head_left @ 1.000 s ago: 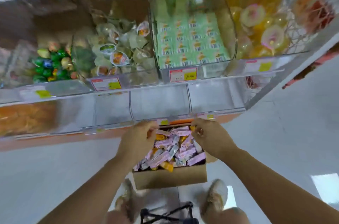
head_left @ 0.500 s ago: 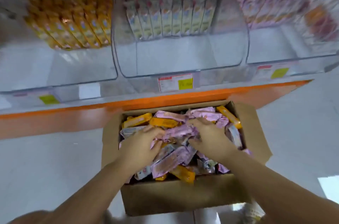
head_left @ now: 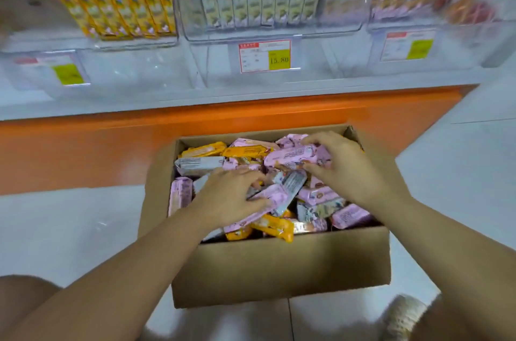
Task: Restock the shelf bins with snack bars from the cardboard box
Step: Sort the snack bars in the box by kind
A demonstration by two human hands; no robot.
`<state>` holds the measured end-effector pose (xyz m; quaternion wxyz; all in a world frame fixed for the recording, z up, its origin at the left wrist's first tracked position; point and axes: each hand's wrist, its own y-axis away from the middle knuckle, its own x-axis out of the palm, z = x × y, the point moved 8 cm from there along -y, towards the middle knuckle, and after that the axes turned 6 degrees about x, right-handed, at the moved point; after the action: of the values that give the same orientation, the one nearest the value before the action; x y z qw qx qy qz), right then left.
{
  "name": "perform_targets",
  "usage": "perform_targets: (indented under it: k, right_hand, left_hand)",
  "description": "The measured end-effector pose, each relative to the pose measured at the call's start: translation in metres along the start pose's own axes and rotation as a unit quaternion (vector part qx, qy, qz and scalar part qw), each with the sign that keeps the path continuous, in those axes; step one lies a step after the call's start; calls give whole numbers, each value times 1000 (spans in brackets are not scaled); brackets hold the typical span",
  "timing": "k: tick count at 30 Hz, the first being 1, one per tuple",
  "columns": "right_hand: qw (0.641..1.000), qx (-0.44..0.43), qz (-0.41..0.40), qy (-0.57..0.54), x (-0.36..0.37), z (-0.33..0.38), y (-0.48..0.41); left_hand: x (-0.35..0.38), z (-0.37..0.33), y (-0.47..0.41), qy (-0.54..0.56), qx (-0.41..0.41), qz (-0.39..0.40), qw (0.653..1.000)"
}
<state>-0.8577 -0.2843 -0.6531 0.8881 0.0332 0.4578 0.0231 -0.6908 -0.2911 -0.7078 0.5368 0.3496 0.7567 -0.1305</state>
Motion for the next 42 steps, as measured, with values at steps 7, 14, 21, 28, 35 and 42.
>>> perform_targets:
  k: [7,14,21,28,35,42]
  right_hand:
    - [999,15,-29,-2,-41,14,14]
    - [997,15,74,-21,-27,32,24]
    - [969,-9,127,-211,-21,65,34]
    - [969,-11,99,-226,-31,73,37]
    - [973,-52,69,-212,-54,83,33]
    - [984,-28,1,-173,-75,69,24]
  left_hand:
    - [11,-14,4,-99,23,16,995]
    - [-28,-9,29,213,-44,-159,963]
    - [-88,-33,41,456,-26,-173,873]
    - [-96,-45,45,494,-27,-164,854]
    - [-97,-31,40,499,-58,-171,848]
    - [-74,-17,36,648,-111,-132,742]
